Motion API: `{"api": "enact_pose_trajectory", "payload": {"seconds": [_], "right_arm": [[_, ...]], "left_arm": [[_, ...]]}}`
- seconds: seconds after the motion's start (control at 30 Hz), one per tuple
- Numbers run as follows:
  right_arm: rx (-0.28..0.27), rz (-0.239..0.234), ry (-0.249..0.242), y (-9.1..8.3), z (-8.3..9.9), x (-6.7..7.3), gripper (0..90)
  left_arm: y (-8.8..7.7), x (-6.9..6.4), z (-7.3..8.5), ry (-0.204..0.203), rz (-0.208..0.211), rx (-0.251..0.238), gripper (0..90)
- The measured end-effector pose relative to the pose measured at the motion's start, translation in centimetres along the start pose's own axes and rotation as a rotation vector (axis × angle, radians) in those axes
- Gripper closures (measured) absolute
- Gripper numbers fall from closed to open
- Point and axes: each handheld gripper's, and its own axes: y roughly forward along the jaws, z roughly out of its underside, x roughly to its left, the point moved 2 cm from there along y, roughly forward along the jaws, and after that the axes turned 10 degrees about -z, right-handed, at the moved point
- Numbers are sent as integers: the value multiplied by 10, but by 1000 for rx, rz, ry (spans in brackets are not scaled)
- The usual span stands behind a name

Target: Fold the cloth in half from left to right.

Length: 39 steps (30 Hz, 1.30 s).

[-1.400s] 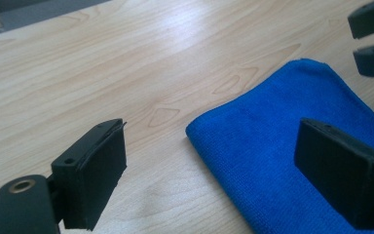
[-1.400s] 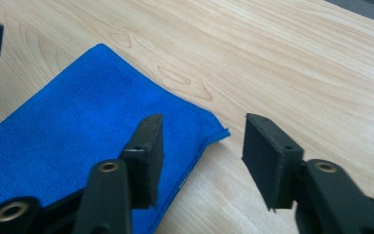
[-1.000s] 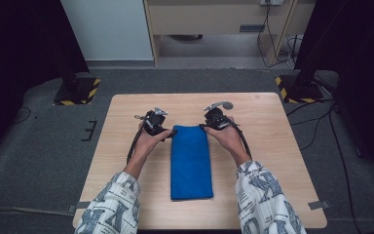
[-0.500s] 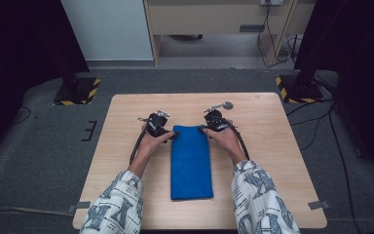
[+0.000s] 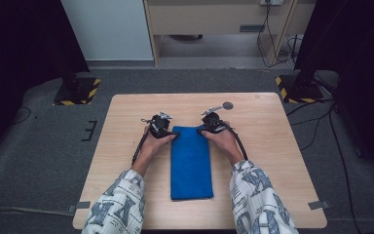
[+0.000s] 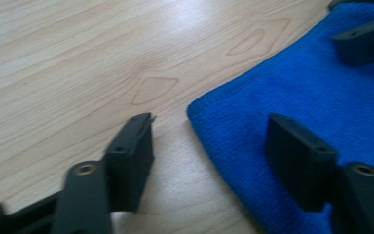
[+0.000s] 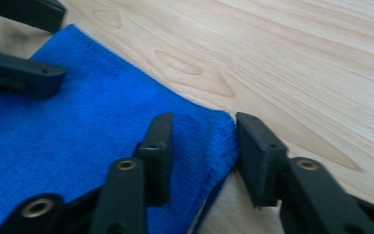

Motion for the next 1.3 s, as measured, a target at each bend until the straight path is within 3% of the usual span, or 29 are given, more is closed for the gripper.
{"api": "enact_pose_trajectory", "payload": {"seconds": [0.1,0.2,0.37,0.57,0.7,0.9,1.3], "right_arm": [[12,-5,-19,1,0,5,729],[19,-15,-35,1,0,10,842],[13,-15,-37,-2,1,13,871],[-8,-18,-26,-15,2,14,873],[-35,-27,-27,-26,1,18,873],[-66,-26,-30,-37,-8,17,873],[-68,-24,-60,-47,-28,16,874]], "left_arm": [[-2,-3,3,0,32,-32,529],[-3,-6,4,-17,57,-34,671],[-5,-11,3,-26,82,-40,835],[-18,-18,-7,-13,75,-79,857],[-24,-20,-14,16,65,-75,858],[-31,-18,-22,10,59,-90,862],[-40,-12,-35,7,51,-113,865]]}}
